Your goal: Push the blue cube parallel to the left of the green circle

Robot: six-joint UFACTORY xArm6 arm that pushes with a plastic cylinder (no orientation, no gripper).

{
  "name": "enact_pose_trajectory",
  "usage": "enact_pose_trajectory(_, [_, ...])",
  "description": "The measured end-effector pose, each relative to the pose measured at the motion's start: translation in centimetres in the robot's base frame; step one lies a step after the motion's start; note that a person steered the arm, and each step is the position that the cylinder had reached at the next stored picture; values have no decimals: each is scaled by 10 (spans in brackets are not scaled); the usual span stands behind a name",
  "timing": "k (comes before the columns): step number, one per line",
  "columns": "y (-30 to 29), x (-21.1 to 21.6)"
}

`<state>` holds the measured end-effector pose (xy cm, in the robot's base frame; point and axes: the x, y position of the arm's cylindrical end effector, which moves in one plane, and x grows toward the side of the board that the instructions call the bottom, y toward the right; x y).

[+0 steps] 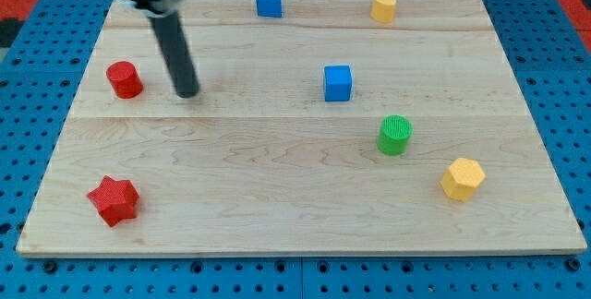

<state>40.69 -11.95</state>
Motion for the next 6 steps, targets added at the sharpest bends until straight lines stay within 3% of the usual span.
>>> enact_pose_trajectory(2, [105,-68])
enact_pose_trajectory(4, [207,-27])
enact_pose_trajectory(6, [150,23])
